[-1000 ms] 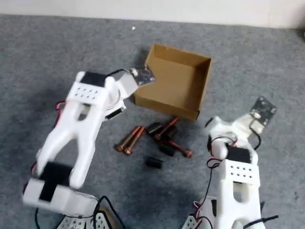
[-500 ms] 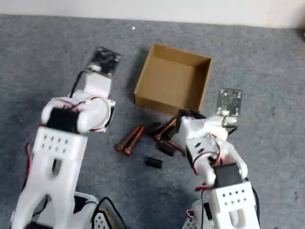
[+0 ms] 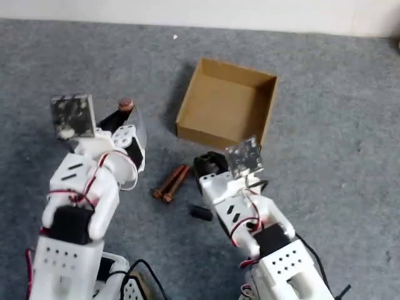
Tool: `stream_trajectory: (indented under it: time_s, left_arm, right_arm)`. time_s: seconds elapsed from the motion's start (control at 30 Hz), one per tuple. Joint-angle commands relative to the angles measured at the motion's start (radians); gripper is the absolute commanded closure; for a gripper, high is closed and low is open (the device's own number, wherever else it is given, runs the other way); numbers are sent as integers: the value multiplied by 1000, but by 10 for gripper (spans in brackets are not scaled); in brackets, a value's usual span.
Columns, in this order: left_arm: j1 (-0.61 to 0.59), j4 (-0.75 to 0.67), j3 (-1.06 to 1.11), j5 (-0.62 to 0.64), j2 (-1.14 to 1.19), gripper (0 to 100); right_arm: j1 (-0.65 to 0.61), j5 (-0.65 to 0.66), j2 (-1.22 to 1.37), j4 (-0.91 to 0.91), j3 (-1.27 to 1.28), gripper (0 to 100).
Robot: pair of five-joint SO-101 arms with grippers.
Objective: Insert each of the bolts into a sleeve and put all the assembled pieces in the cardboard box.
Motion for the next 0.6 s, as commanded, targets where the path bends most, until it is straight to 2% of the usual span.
stream_trajectory:
  time_s: [0.0,0.2,0.4,0.57]
  left_arm:
    - [5,-135,73,83,-111,995]
    - [151,-242,179,94,-177,995]
    - [211,-396,280,94,-194,995]
    - [274,-503,372,94,-186,995]
  right_arm:
    - [-27,20,-25,-134,33,995]
    - [-67,77,-25,-288,125,995]
    - [-77,203,-25,-507,254,995]
    - [-77,221,-25,-593,308,995]
